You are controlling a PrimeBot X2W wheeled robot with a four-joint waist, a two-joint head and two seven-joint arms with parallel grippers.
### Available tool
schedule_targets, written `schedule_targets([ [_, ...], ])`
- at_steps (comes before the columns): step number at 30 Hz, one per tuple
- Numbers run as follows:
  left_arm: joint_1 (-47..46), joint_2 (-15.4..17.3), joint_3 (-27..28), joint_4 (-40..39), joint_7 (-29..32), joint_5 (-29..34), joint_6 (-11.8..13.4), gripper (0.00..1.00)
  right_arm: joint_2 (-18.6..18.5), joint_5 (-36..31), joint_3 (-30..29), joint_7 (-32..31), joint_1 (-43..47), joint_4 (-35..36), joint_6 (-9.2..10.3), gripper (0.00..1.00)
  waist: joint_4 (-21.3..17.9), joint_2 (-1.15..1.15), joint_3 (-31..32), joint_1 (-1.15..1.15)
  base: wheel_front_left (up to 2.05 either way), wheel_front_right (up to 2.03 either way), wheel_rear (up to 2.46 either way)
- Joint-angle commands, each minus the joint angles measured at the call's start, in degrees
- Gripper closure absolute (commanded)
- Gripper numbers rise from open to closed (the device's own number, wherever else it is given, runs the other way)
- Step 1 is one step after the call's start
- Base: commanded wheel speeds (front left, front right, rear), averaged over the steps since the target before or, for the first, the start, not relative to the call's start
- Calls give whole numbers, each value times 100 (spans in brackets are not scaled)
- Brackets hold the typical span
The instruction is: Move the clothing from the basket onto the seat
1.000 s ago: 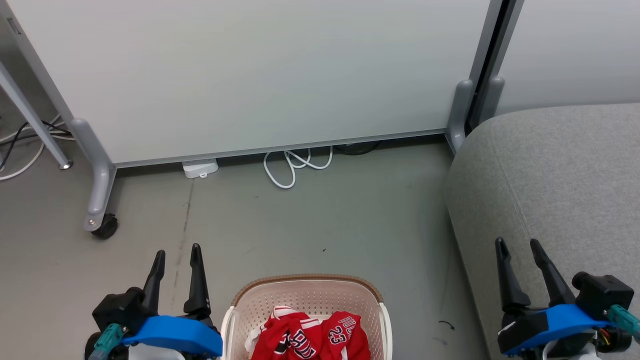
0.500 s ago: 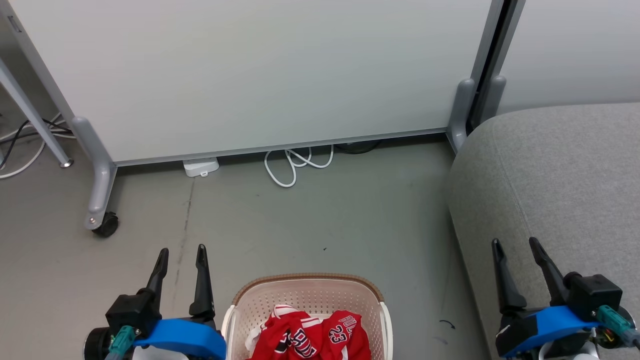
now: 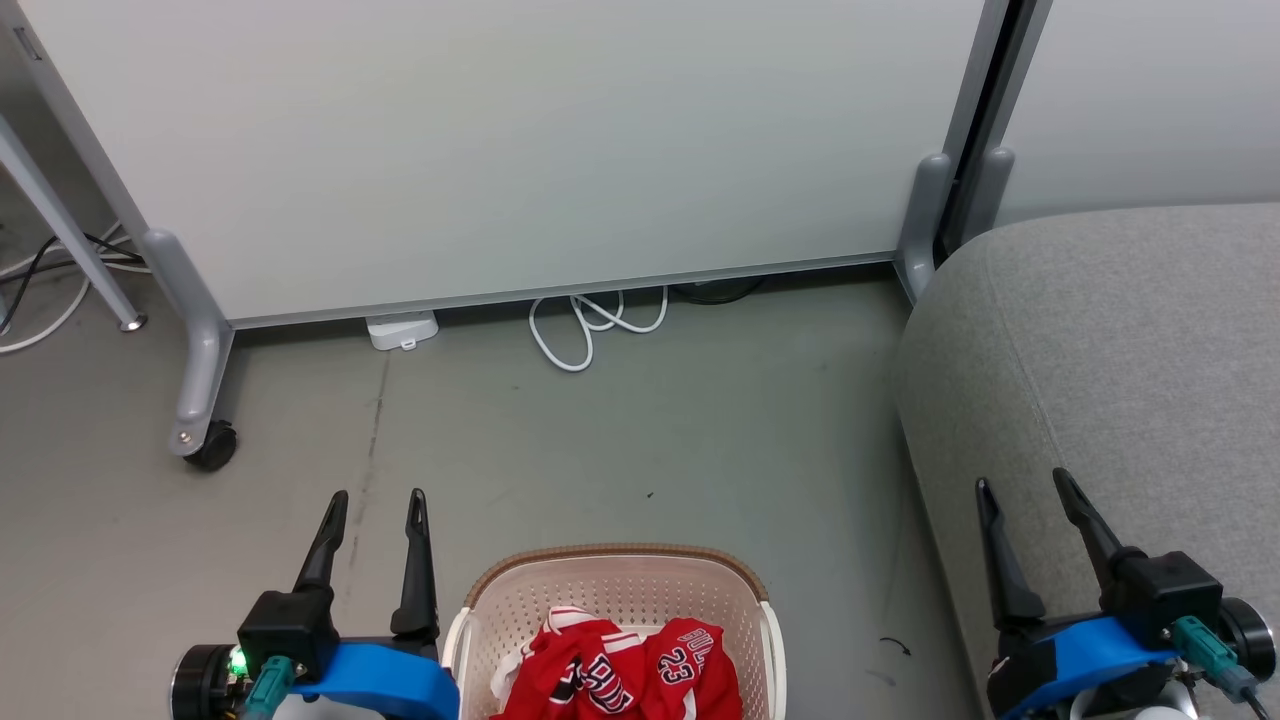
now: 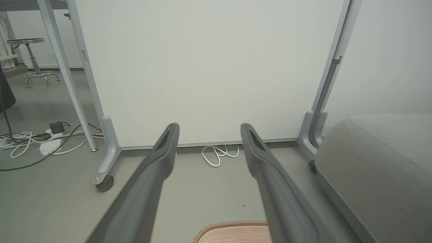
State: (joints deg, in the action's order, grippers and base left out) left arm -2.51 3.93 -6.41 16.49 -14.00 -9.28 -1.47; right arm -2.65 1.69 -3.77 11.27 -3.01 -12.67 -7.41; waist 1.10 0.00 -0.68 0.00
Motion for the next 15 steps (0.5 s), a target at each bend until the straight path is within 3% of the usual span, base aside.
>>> schedule_targets([
  [1, -50, 10, -19, -6, -45, 144, 36, 0, -37, -152, 9, 56, 32, 13, -13, 0, 0, 0, -1, 0, 0, 0, 0],
  [15, -61, -12, -31, 4, -129, 431, 46, 0, -39, -451, 22, 143, -28, -46, -9, 0, 4, 0, -47, 0, 0, 0, 0],
])
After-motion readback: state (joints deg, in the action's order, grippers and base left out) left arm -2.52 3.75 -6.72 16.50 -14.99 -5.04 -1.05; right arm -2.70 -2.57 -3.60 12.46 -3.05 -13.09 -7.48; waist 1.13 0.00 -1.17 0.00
